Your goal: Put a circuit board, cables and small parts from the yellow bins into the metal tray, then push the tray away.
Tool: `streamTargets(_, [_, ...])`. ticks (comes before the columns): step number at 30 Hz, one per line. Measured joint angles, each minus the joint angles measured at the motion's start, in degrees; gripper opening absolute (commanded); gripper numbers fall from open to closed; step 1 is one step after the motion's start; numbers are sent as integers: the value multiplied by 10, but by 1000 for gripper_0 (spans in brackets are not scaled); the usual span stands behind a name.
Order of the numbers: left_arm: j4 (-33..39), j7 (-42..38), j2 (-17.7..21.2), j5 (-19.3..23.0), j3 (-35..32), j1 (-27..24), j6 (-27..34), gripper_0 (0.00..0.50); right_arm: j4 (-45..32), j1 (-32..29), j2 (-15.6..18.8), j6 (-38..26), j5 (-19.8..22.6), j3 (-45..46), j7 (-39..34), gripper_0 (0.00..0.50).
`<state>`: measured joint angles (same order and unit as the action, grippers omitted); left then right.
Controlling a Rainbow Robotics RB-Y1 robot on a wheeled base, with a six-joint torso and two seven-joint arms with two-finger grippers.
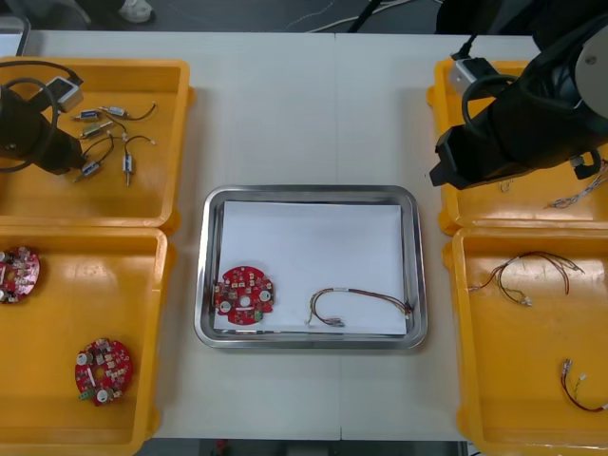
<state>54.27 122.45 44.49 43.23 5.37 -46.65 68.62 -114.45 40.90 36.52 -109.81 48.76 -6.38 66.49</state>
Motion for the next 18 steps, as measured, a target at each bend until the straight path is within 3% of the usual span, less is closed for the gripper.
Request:
streamTargets(6, [-11,0,-4,-5,0,0,-16,500,0,-17,24,0,-24,21,-84,500])
streamTargets(18, [-12,0,-8,-12,0,0,-16,500,51,-26,32,0,-78,94,-88,500])
